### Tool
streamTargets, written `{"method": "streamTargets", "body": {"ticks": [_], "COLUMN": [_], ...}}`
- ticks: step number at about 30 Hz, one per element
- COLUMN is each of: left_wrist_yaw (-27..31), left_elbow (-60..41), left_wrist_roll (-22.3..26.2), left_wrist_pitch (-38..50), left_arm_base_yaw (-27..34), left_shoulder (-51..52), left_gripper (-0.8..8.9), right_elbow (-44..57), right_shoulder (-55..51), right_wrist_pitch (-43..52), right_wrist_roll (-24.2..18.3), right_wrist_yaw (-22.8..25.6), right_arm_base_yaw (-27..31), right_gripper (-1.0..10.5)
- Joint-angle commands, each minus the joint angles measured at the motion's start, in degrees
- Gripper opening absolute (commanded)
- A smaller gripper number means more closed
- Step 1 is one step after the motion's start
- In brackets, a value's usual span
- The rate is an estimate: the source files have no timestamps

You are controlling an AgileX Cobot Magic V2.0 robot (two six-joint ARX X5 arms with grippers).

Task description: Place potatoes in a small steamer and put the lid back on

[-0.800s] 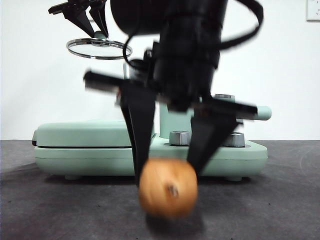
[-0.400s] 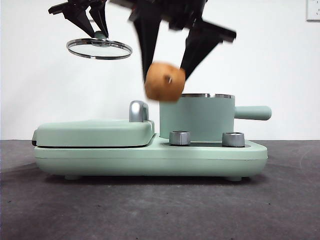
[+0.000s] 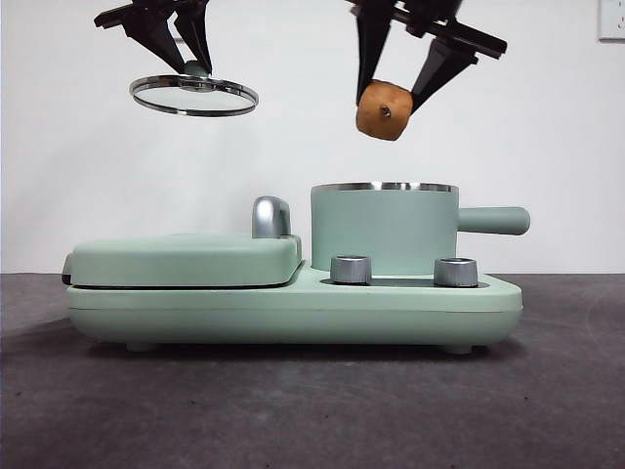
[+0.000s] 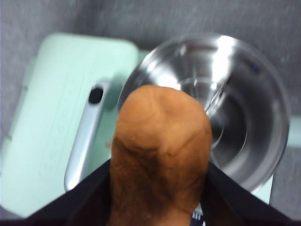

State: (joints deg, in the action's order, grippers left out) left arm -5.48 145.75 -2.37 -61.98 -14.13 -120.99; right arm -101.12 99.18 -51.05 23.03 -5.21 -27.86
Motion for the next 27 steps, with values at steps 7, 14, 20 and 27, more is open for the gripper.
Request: {"method": "streamTargets", "body": {"ticks": [7,14,20,27], "left_wrist_yaw": [-0.1,-0.1,-0.1,-0.1], "left_elbow": [2.7,2.7,2.7,2.7], "left_wrist_roll": [-0.2,-0.2,-0.2,-0.2], "left_wrist_pitch": [1.1,1.1,1.1,1.1], "left_arm_base_yaw": [-1.3,-2.1,-2.4,-3.4], "left_shoulder": [0.9,0.9,0.9,0.9], "left_gripper": [0.05,0.05,0.05,0.05], "right_elbow": [-1.2,-1.2,-1.2,-1.2], "right_shoulder": [7.9,12.4,13.2,13.2], "right_wrist_pitch": [5.3,5.7,5.8,4.9], "right_wrist_roll": [-2.9,-4.4,-5.6,-7.2], "right_wrist_yaw": [-2.5,-2.5,-2.5,-2.3], "right_arm_base_yaw": [3.0,3.8,3.7,3.3], "right_gripper": [1.7,1.7,1.7,1.7]}}
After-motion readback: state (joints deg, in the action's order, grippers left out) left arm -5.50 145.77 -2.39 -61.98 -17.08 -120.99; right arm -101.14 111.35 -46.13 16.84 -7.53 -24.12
